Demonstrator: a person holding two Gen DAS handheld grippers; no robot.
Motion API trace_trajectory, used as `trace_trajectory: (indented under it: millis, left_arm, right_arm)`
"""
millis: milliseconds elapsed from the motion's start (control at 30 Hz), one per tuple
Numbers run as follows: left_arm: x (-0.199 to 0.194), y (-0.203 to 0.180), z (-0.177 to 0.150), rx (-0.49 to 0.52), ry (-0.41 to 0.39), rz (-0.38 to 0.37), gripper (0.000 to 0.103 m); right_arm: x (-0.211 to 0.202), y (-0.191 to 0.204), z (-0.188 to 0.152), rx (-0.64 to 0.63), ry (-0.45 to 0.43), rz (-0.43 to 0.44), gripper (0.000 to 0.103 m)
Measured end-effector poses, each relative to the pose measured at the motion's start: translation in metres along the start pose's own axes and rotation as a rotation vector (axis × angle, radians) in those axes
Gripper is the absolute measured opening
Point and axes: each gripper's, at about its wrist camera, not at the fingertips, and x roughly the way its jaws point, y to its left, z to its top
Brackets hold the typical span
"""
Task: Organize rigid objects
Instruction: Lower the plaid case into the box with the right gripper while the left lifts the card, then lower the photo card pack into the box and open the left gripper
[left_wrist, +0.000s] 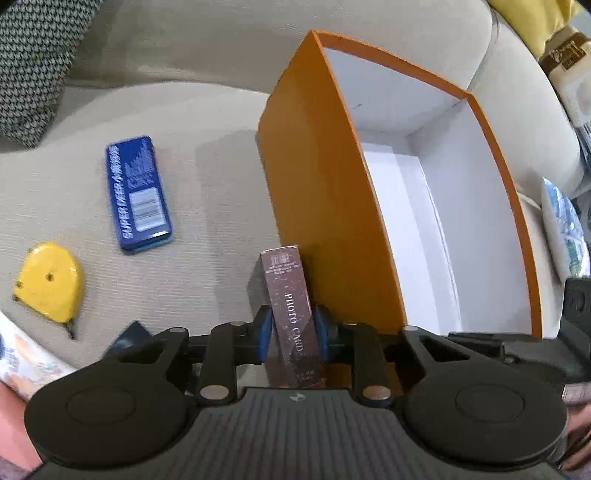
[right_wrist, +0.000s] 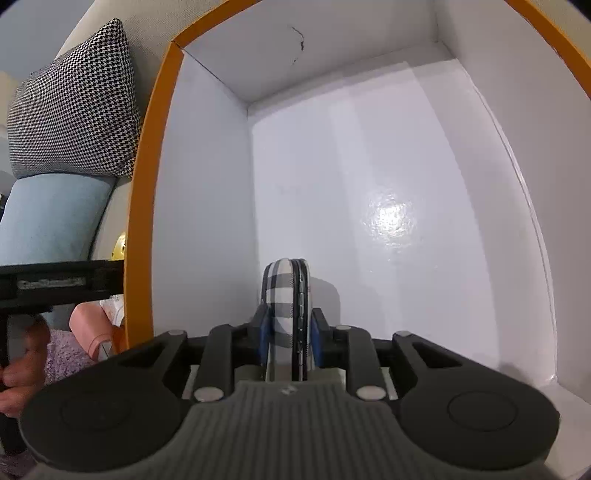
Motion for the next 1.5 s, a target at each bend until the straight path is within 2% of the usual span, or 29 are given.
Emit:
trace_trajectory:
  millis: [100,167,200,333,433,633,700,767,900,1000,1100,1200,1300,1500]
  left_arm:
    - [0.003,0.001,0.003,-0.002,0.003,0.017,0.03]
    - [0.002,-0.001,0.004,0.013,0.023,0.085,0.034]
    - [0.002,0.0,0.003,0.011,0.021,0.091,0.035]
    - [0.003,0.008,-0.002,-0.025,-0.007,0.006,0.027]
    - [-0.002,0.011,-0.01,-0.015,-0.03,0.014,0.026]
    - [-0.044,0.013,-0.025,-0.02,-0.105,0.01,0.025]
    - [-0.065,0.011,-0.027,-0.019,-0.138,-0.001,0.025]
    - [-0.079,-0.001,-0.025,-0.016,-0.176,-0.009,0.025]
    - [-0.119,-0.027,-0.027,-0.011,-0.254,-0.047,0.025]
    - [-0.134,-0.05,-0.027,-0.004,-0.277,-0.12,0.025]
    - [-0.123,-0.077,-0.023,0.021,-0.231,-0.186,0.025]
    - [-0.088,-0.1,-0.018,0.024,-0.146,-0.164,0.025]
    - [-0.05,-0.115,-0.011,-0.011,-0.064,-0.159,0.024]
    - [0.012,-0.132,-0.008,-0.08,0.054,-0.13,0.024]
  right_arm:
    - [0.0,0.01,-0.004,0.0,0.0,-0.021,0.028]
    - [0.001,0.01,-0.003,0.003,0.016,-0.051,0.034]
    - [0.002,0.01,-0.003,0.003,0.022,-0.061,0.034]
    - [0.003,0.012,0.001,-0.002,0.041,-0.062,0.034]
    - [0.007,0.018,0.005,-0.032,0.078,-0.09,0.025]
    - [0.017,0.042,0.009,-0.177,0.149,-0.138,0.024]
    - [0.016,0.041,0.013,-0.181,0.158,-0.131,0.024]
    - [0.013,0.043,0.015,-0.172,0.142,-0.119,0.023]
    - [-0.027,0.039,0.017,-0.161,0.005,-0.094,0.026]
    - [-0.058,0.038,0.018,-0.175,-0.074,-0.119,0.026]
    - [-0.078,0.035,0.021,-0.21,-0.117,-0.158,0.027]
    - [-0.084,0.036,0.022,-0.252,-0.125,-0.218,0.026]
    - [-0.092,0.02,0.014,-0.298,-0.119,-0.255,0.026]
    - [-0.091,-0.005,0.015,-0.359,-0.089,-0.239,0.026]
